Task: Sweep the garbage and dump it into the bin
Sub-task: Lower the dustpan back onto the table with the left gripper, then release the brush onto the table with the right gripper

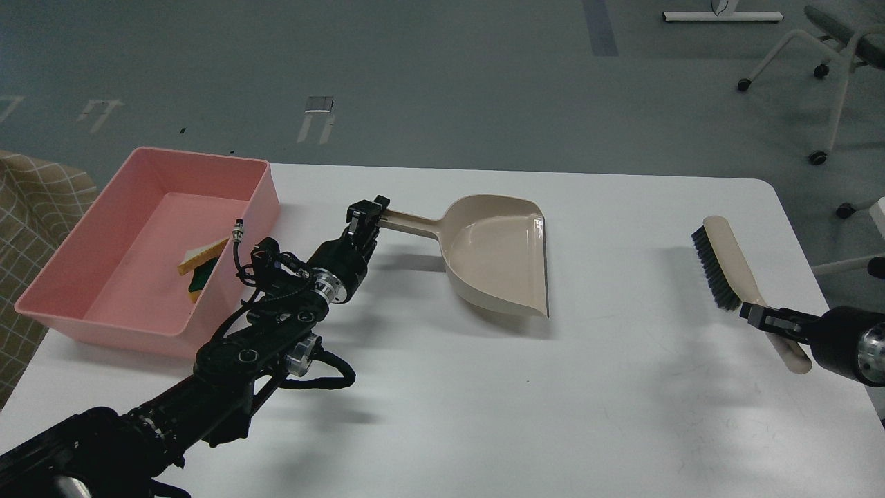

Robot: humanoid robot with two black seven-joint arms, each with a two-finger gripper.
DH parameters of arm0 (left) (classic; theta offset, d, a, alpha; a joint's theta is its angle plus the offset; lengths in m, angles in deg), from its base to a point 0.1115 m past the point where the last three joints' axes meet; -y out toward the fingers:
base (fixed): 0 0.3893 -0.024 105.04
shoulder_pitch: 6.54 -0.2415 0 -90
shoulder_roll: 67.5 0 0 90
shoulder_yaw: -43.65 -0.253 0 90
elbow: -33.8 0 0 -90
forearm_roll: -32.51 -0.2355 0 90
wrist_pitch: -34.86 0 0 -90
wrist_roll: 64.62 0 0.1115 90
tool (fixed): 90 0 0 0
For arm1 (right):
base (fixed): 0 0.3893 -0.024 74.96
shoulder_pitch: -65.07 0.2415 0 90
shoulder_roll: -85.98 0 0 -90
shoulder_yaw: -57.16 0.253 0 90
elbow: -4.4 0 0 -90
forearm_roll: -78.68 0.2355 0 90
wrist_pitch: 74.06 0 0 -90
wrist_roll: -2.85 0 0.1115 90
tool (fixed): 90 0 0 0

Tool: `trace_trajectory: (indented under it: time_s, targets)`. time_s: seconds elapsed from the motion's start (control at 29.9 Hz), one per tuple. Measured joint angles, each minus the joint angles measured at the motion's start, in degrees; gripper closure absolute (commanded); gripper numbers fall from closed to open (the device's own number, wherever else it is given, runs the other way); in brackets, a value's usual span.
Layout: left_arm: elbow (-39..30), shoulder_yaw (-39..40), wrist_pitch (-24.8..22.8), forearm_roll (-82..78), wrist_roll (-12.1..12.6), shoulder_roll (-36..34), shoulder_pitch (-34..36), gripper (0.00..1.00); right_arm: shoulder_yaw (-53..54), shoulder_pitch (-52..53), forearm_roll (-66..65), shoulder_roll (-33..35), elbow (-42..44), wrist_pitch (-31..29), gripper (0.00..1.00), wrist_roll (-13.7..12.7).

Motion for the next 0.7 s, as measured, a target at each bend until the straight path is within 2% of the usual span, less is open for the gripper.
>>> trace_trajectory:
  time_s: [0.13, 0.23, 0.57, 0.7]
  targets:
    - [-1.3, 0.0, -0.1, 0.3, 1.1, -0.8, 0.0, 0.31, -0.1, 0.0, 0.0, -0.8, 0.2, 0.0, 0.65, -0.1]
    - [-1.6, 0.0, -0.4, 0.3, 1.6, -1.7, 0.0, 0.23, -0.1, 0.1, 0.0, -1.1, 0.7, 0.0, 0.56, -0.1]
    - [-2.6, 0.4, -1.8, 0.4, 1.9, -5.2, -0.1, 0.14, 0.1, 1.1, 0.1, -0.8, 0.8, 0.0, 0.55, -0.1]
    - [-4.2, 0.9, -1.8, 0.6, 1.9, -7.4, -0.1, 0.09, 0.6, 1.6, 0.4, -0.7, 0.4, 0.0, 0.50, -0.1]
